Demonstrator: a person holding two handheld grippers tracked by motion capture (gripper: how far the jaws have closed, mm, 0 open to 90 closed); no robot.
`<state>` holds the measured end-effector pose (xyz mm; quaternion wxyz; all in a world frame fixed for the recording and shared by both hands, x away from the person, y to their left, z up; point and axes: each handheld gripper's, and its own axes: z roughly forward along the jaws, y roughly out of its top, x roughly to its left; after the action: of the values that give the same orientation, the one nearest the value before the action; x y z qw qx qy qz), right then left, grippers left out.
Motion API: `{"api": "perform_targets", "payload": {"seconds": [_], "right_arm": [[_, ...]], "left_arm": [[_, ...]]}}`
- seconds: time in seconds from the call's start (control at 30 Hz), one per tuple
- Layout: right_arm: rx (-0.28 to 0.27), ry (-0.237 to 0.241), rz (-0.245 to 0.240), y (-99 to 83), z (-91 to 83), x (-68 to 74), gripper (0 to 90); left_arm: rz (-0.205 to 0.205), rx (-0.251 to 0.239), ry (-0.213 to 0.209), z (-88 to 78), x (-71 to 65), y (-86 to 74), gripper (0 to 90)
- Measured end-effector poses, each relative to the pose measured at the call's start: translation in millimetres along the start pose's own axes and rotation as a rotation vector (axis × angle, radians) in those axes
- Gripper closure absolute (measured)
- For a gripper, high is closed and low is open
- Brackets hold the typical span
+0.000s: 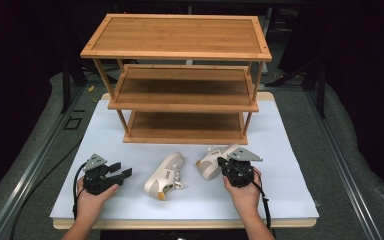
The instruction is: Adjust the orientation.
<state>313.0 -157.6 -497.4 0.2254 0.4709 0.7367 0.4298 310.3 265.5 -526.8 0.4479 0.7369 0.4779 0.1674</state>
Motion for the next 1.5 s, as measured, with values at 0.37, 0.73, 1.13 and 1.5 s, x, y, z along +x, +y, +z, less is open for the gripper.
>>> {"api": "perform_targets", "payload": {"seconds": [0.37,0.73,1.13,1.5], "right_arm": [[0.022,-0.004,0.012,-6.7,-4.3,-1.4,90.0],[0.047,-0.006,0.073,-18.0,-17.0,-7.6,90.0],[0.1,-0.014,0.156,-39.2,-30.0,-17.5,88.5],[0.131,-0.059,0.234,-51.5,-35.2,-28.0,69.8]], "left_arm": [[-0.009,0.001,0.006,-0.4,1.7,-0.4,43.0],[-0.012,-0.008,0.004,-1.2,2.8,1.3,43.0],[-0.011,-0.011,-0.008,3.1,0.7,4.5,43.0],[-0.013,-0.01,-0.02,7.4,1.2,6.6,43.0]]}}
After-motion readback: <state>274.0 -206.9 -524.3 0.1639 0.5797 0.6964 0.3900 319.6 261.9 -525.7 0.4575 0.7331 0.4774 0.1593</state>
